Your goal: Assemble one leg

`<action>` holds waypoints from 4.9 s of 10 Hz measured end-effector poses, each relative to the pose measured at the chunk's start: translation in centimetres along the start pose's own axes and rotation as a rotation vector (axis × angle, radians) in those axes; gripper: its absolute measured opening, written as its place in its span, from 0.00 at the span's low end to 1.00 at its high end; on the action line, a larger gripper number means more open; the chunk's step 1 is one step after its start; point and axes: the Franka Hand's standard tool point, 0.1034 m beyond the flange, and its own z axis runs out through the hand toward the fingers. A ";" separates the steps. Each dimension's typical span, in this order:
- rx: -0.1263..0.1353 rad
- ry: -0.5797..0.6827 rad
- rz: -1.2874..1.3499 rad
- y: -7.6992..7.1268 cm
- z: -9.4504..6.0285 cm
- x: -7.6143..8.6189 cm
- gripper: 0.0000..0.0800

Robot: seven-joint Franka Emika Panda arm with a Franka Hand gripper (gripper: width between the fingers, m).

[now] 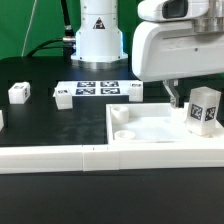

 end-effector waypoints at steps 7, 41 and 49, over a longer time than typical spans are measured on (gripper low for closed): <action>0.007 0.004 0.096 0.1 0.0 0.0 0.36; 0.037 -0.031 0.810 1.0 0.8 0.3 0.36; 0.040 -0.057 1.466 1.7 0.9 0.1 0.37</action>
Offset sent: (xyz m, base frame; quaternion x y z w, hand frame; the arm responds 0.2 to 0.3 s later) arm 0.0000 0.0000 0.0000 0.0000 0.0000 0.0000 1.0000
